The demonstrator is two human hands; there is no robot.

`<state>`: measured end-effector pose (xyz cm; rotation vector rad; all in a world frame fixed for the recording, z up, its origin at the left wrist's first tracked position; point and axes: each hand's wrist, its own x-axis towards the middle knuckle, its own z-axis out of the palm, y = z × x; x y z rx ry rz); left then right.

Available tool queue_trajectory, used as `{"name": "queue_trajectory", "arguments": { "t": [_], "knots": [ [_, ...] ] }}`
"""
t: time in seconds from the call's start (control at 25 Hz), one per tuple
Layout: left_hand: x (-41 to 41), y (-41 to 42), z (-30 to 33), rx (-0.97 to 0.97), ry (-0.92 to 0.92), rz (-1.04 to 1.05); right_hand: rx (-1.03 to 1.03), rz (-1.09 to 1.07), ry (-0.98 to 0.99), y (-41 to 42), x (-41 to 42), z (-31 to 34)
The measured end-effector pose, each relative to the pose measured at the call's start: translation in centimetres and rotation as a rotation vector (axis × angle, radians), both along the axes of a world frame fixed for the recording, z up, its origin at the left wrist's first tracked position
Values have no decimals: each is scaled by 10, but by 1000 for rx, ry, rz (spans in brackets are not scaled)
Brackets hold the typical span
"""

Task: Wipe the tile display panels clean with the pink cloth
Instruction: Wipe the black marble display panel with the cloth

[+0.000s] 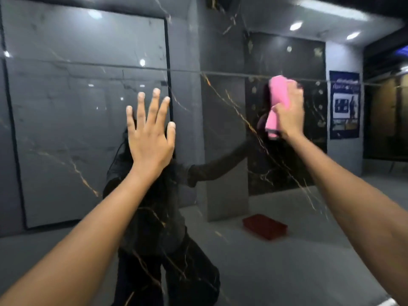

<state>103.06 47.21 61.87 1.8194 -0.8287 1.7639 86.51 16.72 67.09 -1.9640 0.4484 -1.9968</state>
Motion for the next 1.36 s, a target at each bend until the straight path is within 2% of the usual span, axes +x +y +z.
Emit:
{"name": "queue_trajectory", "arguments": {
  "t": [0.08, 0.16, 0.2, 0.24, 0.32, 0.36, 0.4, 0.44, 0.48, 0.56, 0.6, 0.64, 0.68, 0.72, 0.76, 0.88, 0.92, 0.96, 1.0, 1.04, 1.12, 1.2, 1.28, 1.36],
  "knots": [
    [8, -2, 10, -25, 23, 65, 229, -24, -50, -6, -6, 26],
    [10, -5, 4, -28, 2, 84, 198, -67, -80, 32, 16, 2],
    [11, -5, 2, -28, -9, 79, 49, -60, -48, 59, 31, -27],
    [12, -4, 2, -31, -15, 71, -199, -33, 53, 88, 44, -64],
    [12, -3, 5, -37, -22, 56, -824, -9, 388, 117, 52, -128],
    [11, -3, 6, -37, -24, 52, -1025, -51, 500, 110, 46, -131],
    [10, -4, 5, -39, -24, 45, -1070, -64, 502, 92, 37, -117],
    [11, -5, 3, -45, -21, 36, -920, -74, 425, 71, 29, -98],
    [12, -4, 2, -51, -21, 32, -607, -78, 296, 50, 21, -76],
    [11, -3, 4, -46, -16, 35, 170, -81, -18, 9, 1, -23],
    [10, -3, 4, -43, -12, 38, 486, -36, -113, 1, -7, 1],
    [9, -3, 4, -45, -9, 42, 642, 28, -189, 4, -7, 23],
    [8, -4, 4, -43, -7, 45, 670, 95, -247, 21, 0, 39],
    [8, -4, 4, -36, -5, 48, 575, 116, -252, 48, 13, 50],
    [8, -5, 4, -23, -3, 53, 373, 89, -200, 77, 30, 53],
    [6, -5, 6, -20, 18, 62, -467, 12, 162, 162, 72, 17],
    [2, -6, 5, -48, 47, 56, -642, 14, 262, 163, 72, 6],
    [-6, -11, 5, -93, 76, 36, -732, -2, 293, 148, 63, 7],
    [-17, -21, 4, -135, 89, 8, -706, -23, 264, 122, 50, 17],
    [-31, -37, 3, -145, 76, -30, -576, -56, 210, 88, 37, 27],
    [-60, -84, 4, -59, 16, -95, -206, -99, 89, 3, 1, 42],
    [-72, -127, 5, 28, -13, -92, 70, -119, 67, -86, -41, 52],
    [-65, -151, 3, 58, -14, 20, 166, -113, 78, -142, -63, 59],
    [-53, -156, -5, 64, -43, 130, 87, -102, 23, -146, -53, 58]
  ]
}}
